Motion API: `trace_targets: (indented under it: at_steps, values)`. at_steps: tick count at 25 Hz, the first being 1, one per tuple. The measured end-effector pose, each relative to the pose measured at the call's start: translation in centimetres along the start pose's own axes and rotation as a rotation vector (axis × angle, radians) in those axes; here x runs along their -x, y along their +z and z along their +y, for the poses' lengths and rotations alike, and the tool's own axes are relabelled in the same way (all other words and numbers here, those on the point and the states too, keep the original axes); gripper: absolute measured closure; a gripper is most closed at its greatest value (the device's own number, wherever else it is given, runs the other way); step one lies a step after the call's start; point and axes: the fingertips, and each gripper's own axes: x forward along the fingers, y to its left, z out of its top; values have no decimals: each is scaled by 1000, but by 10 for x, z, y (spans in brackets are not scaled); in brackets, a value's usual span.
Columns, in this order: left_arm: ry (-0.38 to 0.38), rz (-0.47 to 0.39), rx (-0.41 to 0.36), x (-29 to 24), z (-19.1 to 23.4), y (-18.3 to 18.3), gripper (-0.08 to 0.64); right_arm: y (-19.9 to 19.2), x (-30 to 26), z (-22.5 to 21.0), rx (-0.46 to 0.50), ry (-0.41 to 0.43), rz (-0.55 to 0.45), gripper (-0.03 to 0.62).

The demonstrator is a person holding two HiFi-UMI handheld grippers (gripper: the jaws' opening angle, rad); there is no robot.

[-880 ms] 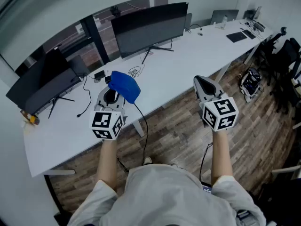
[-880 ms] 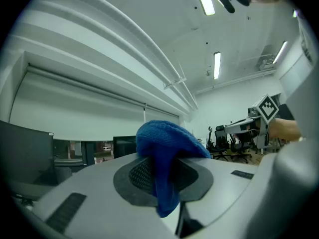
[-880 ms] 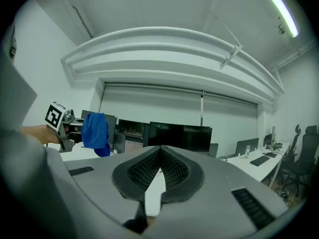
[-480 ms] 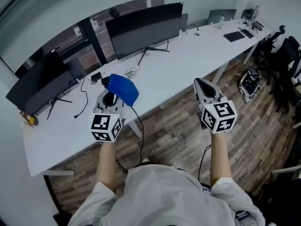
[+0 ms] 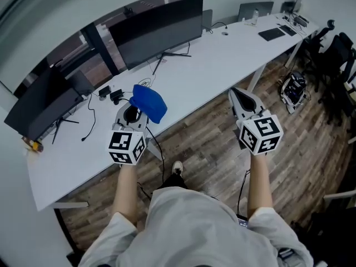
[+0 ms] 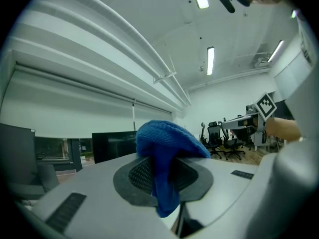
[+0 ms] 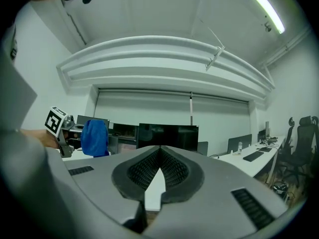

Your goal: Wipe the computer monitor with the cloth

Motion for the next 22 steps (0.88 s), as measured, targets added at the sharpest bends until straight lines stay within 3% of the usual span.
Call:
trace_targets:
  at_steps: [8,12,16,22]
  values:
    - [-63,23,-21,-94,2,-9,495,-15,-57,-57,-16,6,21,580]
    - [-85,18,-18,-168,26,-23,495,-27,-111,-97,0,-3,52,580]
    - [-89,42,37,-251,64,-33,495,-25,-178,-136,21,-15,84,578]
    - [-131,17,16,-345,108,-14,494,-1,-267,-186,-34,-23,62,578]
